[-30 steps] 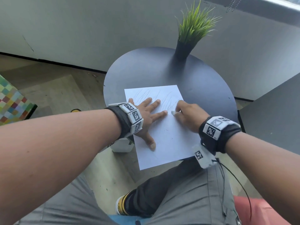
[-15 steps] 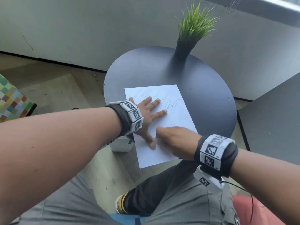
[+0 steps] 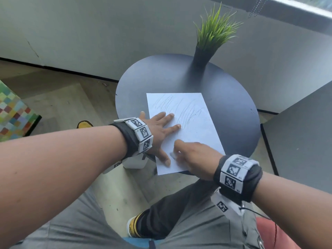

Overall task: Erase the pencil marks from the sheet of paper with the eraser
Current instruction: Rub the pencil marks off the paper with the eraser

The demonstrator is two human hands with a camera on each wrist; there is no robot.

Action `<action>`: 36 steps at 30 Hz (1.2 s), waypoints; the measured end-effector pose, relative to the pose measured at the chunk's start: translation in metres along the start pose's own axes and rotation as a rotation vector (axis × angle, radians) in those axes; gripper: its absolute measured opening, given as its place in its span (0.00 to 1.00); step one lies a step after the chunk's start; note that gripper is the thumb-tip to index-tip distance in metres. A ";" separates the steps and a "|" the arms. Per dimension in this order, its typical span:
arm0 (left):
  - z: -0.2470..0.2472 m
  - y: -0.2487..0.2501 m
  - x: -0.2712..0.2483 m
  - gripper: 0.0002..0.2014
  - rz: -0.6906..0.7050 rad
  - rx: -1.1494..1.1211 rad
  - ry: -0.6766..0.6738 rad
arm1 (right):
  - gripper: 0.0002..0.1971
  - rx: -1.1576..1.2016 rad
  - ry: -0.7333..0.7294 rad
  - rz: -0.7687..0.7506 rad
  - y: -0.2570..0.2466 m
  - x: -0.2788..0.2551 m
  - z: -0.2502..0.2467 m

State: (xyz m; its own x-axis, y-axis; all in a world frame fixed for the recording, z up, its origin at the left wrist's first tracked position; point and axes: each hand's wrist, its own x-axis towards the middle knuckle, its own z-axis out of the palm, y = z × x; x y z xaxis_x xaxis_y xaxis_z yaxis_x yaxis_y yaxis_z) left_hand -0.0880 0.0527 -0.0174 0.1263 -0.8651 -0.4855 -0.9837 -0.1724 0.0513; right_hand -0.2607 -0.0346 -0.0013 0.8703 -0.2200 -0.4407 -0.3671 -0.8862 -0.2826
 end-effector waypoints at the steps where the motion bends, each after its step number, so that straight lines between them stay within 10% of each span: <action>1: 0.000 0.000 0.000 0.65 -0.002 -0.005 -0.005 | 0.14 0.004 0.007 0.030 0.006 0.000 -0.004; 5: 0.001 0.000 0.004 0.65 -0.010 -0.011 -0.013 | 0.15 0.115 0.178 0.347 0.041 0.004 -0.021; 10: 0.001 0.001 0.005 0.65 -0.013 -0.007 -0.030 | 0.15 0.052 -0.007 0.059 0.010 -0.012 0.005; 14: 0.001 0.001 0.006 0.64 -0.008 -0.025 -0.038 | 0.14 0.161 0.190 0.412 0.049 0.002 -0.016; 19: 0.000 0.003 0.005 0.64 -0.016 -0.016 -0.042 | 0.12 0.099 -0.024 0.066 0.000 -0.016 0.010; 24: 0.001 0.003 0.006 0.62 -0.008 -0.009 -0.037 | 0.13 0.112 0.160 0.359 0.038 -0.001 -0.016; 29: 0.000 0.001 0.006 0.62 -0.005 -0.005 -0.053 | 0.06 0.022 -0.056 -0.037 -0.011 -0.009 0.007; 36: 0.017 -0.005 -0.004 0.61 -0.061 -0.102 0.099 | 0.14 0.152 0.201 0.399 0.059 0.012 -0.022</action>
State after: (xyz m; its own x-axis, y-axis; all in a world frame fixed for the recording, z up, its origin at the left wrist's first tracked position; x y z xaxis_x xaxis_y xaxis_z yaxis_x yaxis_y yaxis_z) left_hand -0.0855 0.0648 -0.0310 0.2022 -0.8930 -0.4020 -0.9563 -0.2685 0.1155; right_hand -0.2649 -0.0988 -0.0047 0.6921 -0.6192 -0.3709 -0.7168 -0.6498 -0.2528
